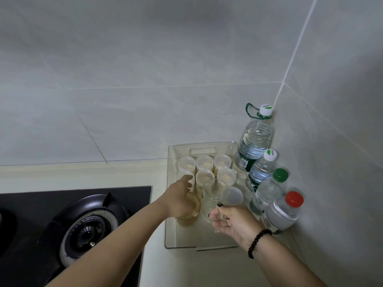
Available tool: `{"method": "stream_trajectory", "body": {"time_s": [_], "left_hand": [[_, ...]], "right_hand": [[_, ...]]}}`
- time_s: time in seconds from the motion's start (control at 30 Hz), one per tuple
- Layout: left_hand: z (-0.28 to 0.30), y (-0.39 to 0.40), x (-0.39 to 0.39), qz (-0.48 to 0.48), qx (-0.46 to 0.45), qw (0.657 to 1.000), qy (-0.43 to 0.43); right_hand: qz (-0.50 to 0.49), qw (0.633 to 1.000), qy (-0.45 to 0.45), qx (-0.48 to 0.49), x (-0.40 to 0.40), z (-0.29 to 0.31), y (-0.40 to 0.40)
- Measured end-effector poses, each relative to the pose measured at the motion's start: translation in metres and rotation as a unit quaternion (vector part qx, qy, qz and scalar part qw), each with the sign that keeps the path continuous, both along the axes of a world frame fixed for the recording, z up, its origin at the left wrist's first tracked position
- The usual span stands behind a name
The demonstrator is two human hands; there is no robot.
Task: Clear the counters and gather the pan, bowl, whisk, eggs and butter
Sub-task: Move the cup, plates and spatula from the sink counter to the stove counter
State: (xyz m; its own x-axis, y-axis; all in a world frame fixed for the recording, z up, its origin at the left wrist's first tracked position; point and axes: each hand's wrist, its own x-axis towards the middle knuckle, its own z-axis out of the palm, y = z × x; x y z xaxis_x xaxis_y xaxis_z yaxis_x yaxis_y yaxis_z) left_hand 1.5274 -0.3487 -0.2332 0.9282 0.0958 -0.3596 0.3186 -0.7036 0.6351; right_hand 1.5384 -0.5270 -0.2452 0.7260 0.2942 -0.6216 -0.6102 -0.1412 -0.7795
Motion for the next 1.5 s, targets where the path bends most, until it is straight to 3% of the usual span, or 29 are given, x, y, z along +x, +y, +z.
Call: {"method": "stream_trajectory", "body": {"time_s": [0.13,0.33,0.5,0.77,0.83,0.9,1.0,1.1,1.33,1.5], "left_hand": [[-0.003,0.002,0.006,0.068,-0.115,0.991,0.002],[-0.013,-0.007,0.006,0.07,-0.16,0.985,0.018],[-0.021,-0.009,0.008,0.09,-0.149,0.985,0.009],[-0.036,-0.009,0.009,0.032,-0.079,0.996,0.009],[-0.038,-0.012,0.007,-0.006,-0.019,1.0,0.008],[-0.04,-0.016,0.005,-0.057,0.109,0.992,0.017],[-0.044,-0.017,0.004,-0.121,0.256,0.959,0.025],[-0.048,-0.017,0.006,-0.142,0.347,0.927,0.014],[-0.049,-0.019,0.011,-0.139,0.416,0.898,-0.023],[-0.051,-0.015,0.011,-0.148,0.413,0.898,-0.042]], "right_hand": [[0.011,0.999,0.05,-0.003,0.007,-0.013,0.008],[0.031,0.995,0.09,0.01,0.015,-0.025,0.014],[0.079,0.99,0.113,0.017,0.021,-0.032,0.013],[0.118,0.987,0.102,-0.045,0.03,-0.05,0.005],[0.128,0.986,0.097,-0.047,0.03,-0.051,0.006],[0.135,0.986,0.09,-0.046,0.029,-0.052,0.007],[0.124,0.988,0.08,-0.044,0.03,-0.054,0.009],[0.114,0.989,0.072,-0.054,0.029,-0.055,0.008],[0.091,0.99,0.089,-0.055,0.029,-0.056,0.01],[0.095,0.99,0.092,-0.056,0.028,-0.057,0.009]]}}
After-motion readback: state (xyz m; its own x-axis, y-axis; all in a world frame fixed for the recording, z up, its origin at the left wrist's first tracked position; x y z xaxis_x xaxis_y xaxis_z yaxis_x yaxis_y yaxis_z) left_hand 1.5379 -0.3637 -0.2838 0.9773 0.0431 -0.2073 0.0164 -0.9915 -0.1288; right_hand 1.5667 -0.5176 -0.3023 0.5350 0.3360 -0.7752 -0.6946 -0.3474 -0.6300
